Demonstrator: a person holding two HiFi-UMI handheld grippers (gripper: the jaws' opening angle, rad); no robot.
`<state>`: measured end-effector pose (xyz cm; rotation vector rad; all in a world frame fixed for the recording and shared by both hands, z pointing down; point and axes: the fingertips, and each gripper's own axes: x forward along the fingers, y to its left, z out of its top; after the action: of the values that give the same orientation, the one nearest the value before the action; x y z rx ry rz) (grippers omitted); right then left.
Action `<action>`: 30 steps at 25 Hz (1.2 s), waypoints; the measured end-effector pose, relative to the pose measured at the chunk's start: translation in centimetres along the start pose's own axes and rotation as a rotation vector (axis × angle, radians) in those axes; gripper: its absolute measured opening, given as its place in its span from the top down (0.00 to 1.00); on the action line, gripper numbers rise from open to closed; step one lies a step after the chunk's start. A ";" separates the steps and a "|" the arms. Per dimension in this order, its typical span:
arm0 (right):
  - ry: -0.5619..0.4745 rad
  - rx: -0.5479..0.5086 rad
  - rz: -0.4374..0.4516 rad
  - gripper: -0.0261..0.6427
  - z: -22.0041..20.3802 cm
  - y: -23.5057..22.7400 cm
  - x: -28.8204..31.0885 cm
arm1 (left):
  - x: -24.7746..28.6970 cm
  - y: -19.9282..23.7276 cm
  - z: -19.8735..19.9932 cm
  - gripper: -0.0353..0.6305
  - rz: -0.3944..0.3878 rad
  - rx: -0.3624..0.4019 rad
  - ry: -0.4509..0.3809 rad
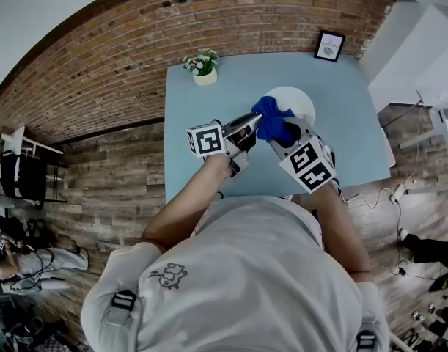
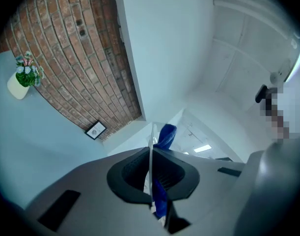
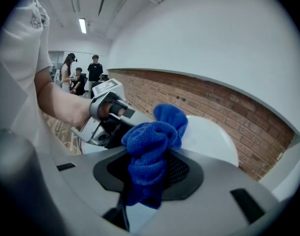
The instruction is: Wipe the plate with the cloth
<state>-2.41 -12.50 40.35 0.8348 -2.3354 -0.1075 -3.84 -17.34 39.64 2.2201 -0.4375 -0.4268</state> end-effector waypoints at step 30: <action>0.004 -0.132 -0.086 0.76 0.6 -0.3 -1.5 | 0.4 -2.9 1.0 0.91 -0.055 0.147 0.046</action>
<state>-1.69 -11.95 38.99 0.8685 -2.2609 -0.2932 -3.40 -16.37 36.71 2.3834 -0.3952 -0.3819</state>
